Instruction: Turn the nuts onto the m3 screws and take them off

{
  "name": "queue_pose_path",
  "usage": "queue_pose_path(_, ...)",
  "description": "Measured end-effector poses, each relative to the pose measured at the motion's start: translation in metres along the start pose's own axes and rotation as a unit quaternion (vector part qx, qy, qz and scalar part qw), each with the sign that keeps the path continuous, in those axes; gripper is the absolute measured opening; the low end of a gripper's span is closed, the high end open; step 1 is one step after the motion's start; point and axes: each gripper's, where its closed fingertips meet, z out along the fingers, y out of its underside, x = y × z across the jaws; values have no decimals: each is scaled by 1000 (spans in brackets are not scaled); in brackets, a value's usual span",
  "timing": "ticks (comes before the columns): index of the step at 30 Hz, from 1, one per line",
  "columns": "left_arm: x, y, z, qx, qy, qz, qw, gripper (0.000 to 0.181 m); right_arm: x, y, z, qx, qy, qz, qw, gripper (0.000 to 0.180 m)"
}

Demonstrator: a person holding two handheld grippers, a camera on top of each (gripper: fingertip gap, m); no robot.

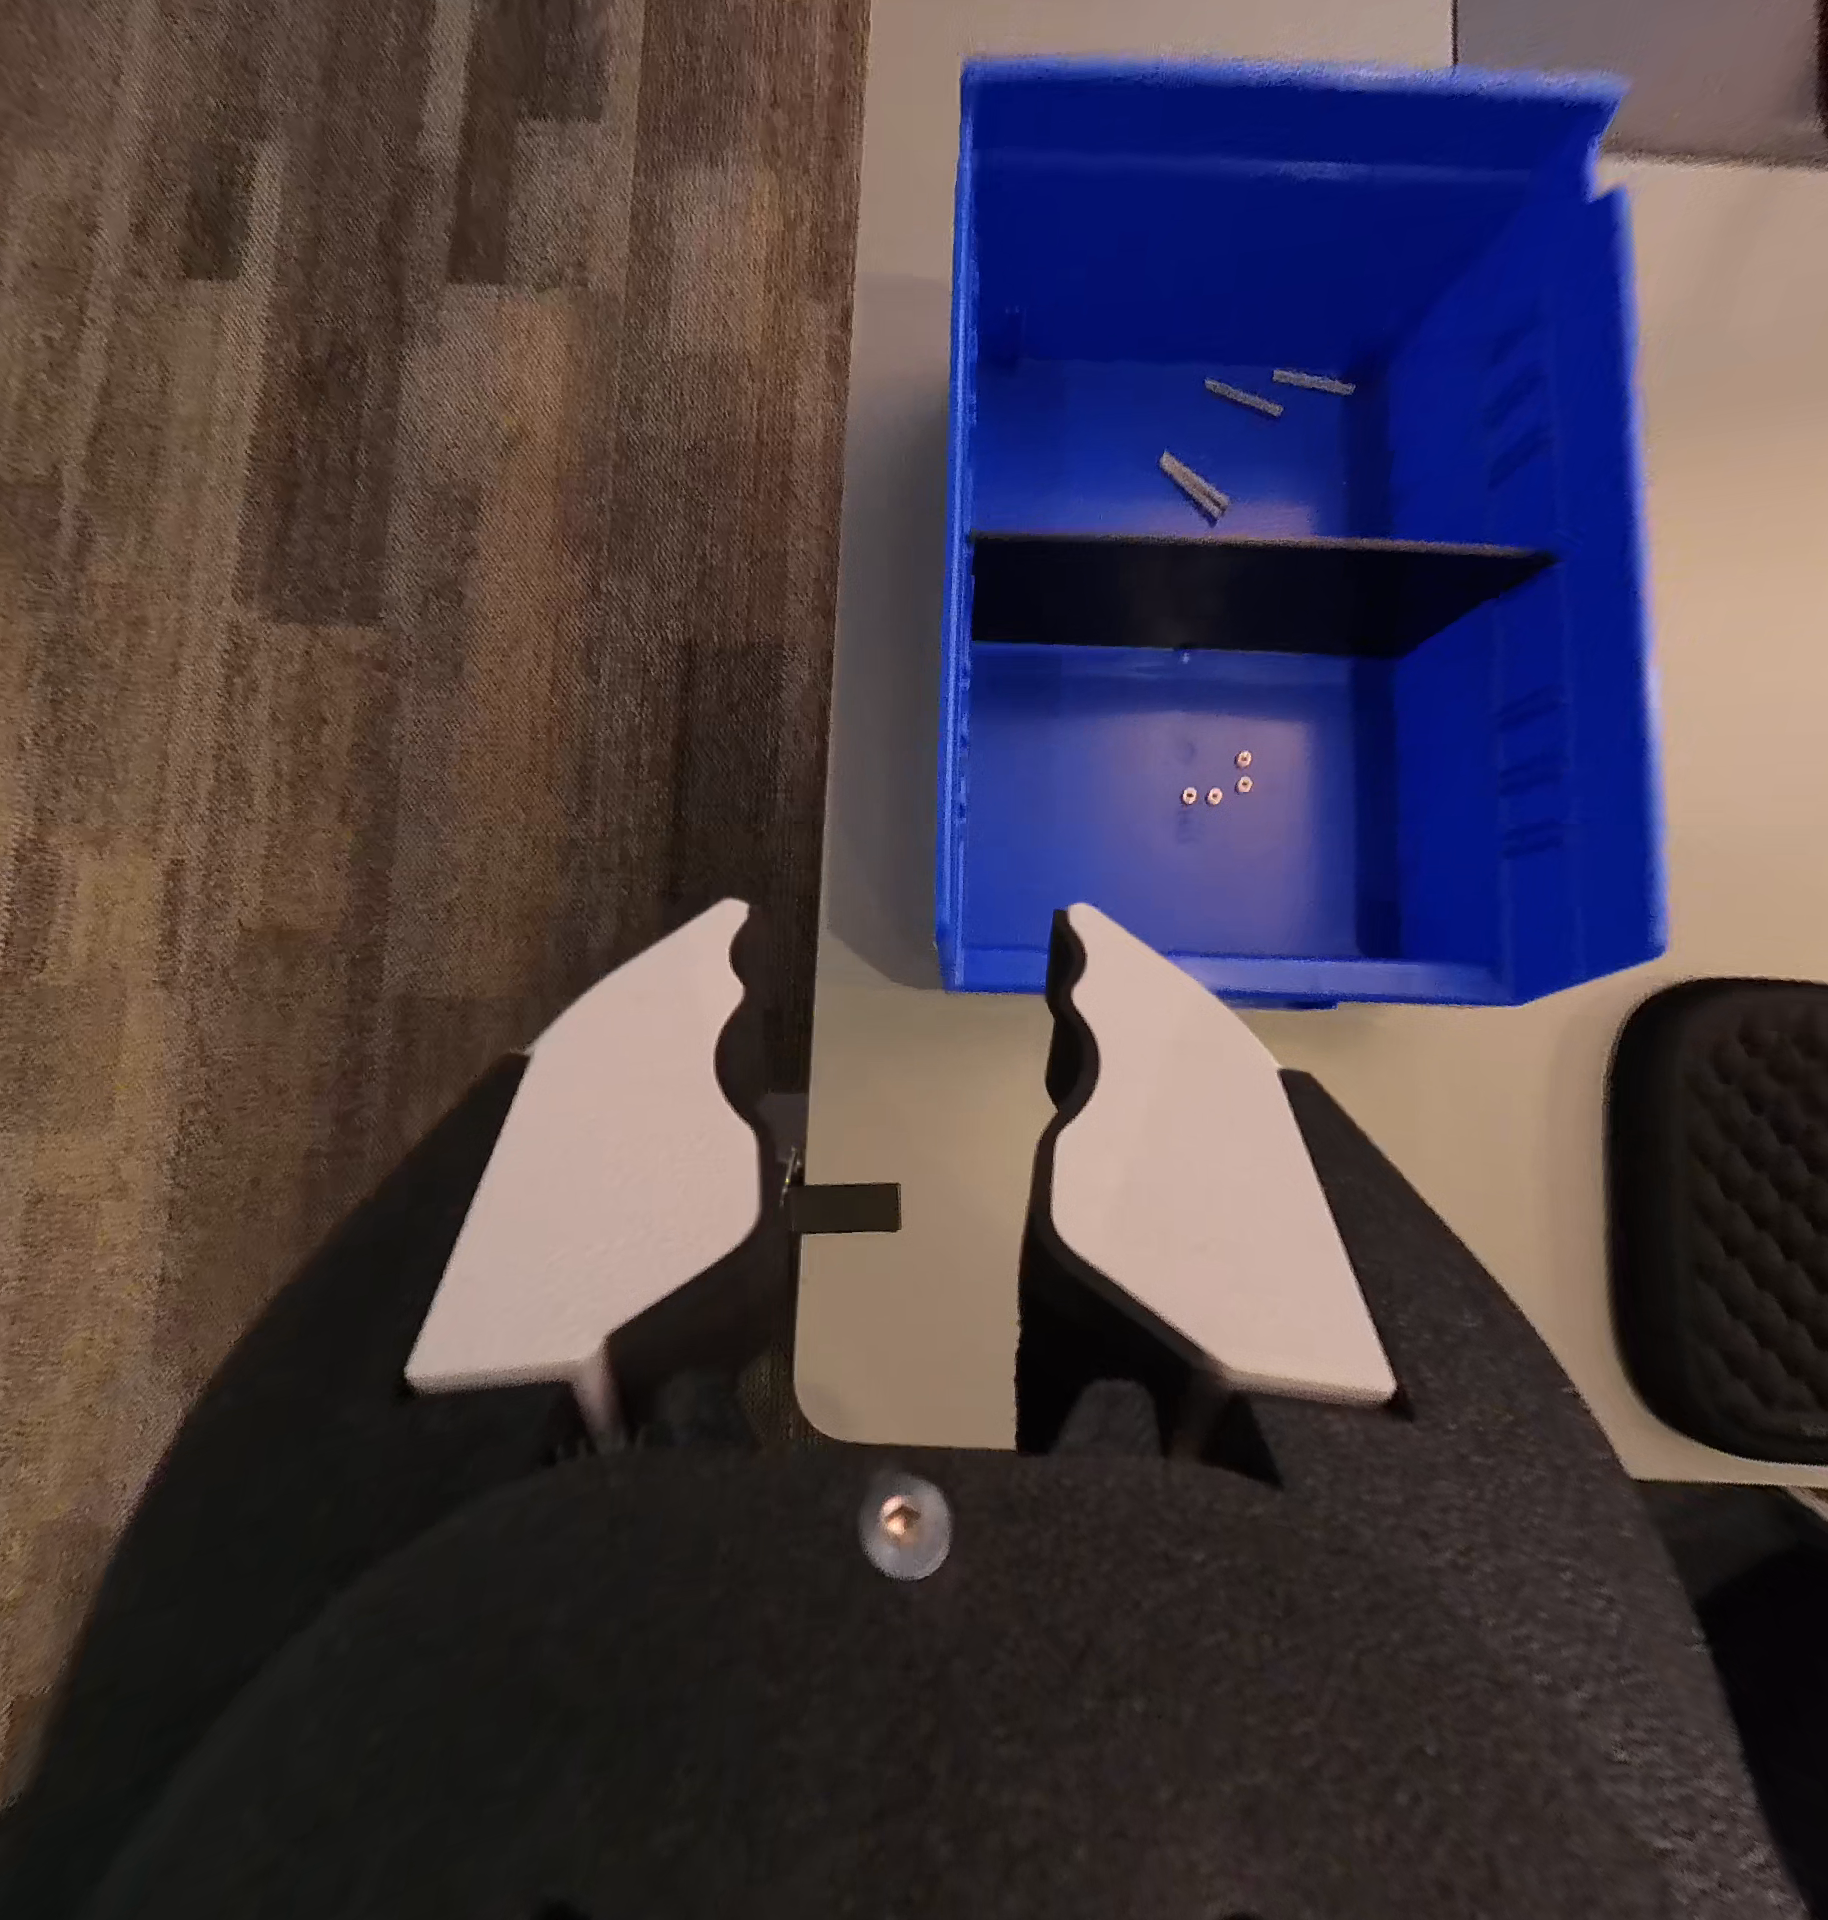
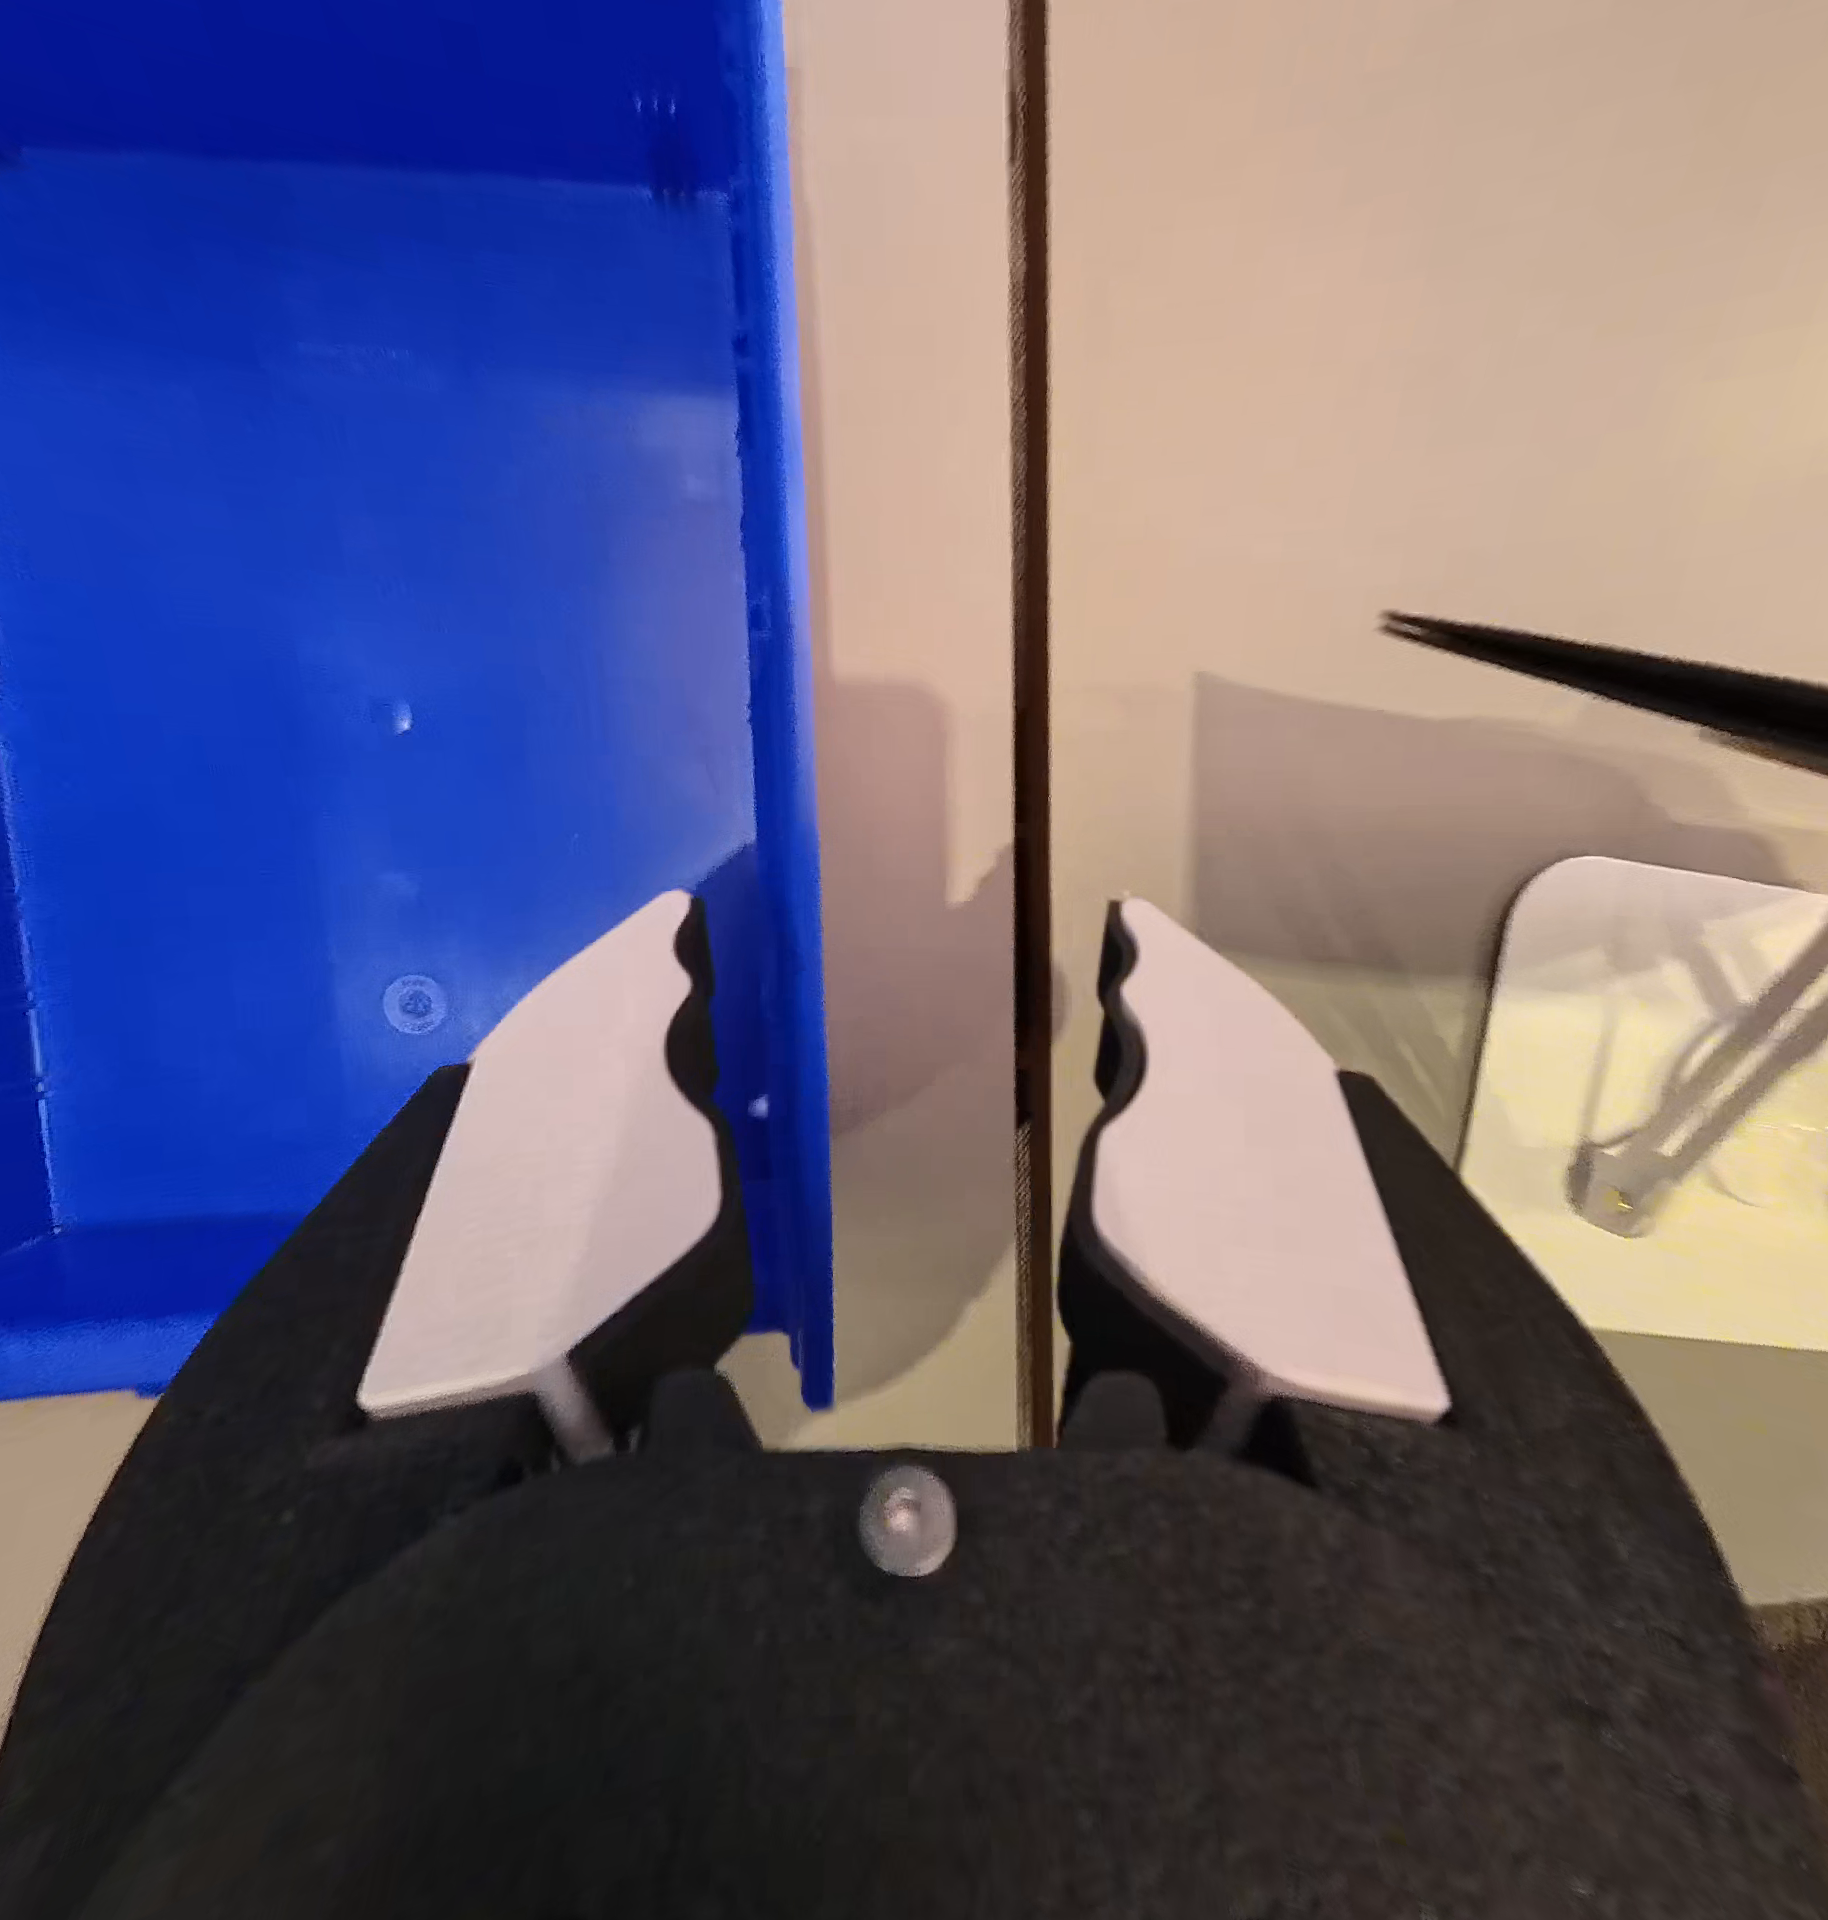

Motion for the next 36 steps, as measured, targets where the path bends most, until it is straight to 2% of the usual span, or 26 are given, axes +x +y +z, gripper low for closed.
queue_pose_path(4, 4, -47, -41, 39, -11, 6, 999, 50, 10, -16, -46, 37, 28, 2, 999, 70)
queue_pose_path(8, 29, -111, -94, 55, -63, 64, 994, 56, 6, -60, -122, 104, 48, 1, 993, 73)
queue_pose_path(13, 120, -194, -146, 147, -62, 91, 983, 63, -33, -132, -221, 225, 66, -1, 972, 81)
queue_pose_path(16, 186, -219, -148, 178, -40, 99, 978, 67, -79, -168, -262, 290, 49, -7, 956, 82)
queue_pose_path(19, 249, -230, -134, 194, 0, 88, 977, 72, -124, -194, -291, 339, 48, -20, 939, 81)
queue_pose_path(21, 283, -230, -117, 197, 13, 87, 976, 78, -154, -203, -298, 351, 42, -23, 935, 81)
queue_pose_path(24, 316, -226, -89, 195, -14, 106, 975, 89, -196, -210, -299, 344, 43, -34, 937, 76)
queue_pose_path(29, 362, -224, -52, 233, -3, 75, 970, 90, -265, -219, -289, 354, 80, -74, 929, 89)
queue_pose_path(32, 378, -219, -33, 263, -8, 55, 963, 92, -310, -221, -272, 362, 68, -83, 926, 96)
queue_pose_path(36, 398, -199, -5, 287, -17, 53, 956, 92, -367, -210, -225, 340, 12, -80, 937, 99)
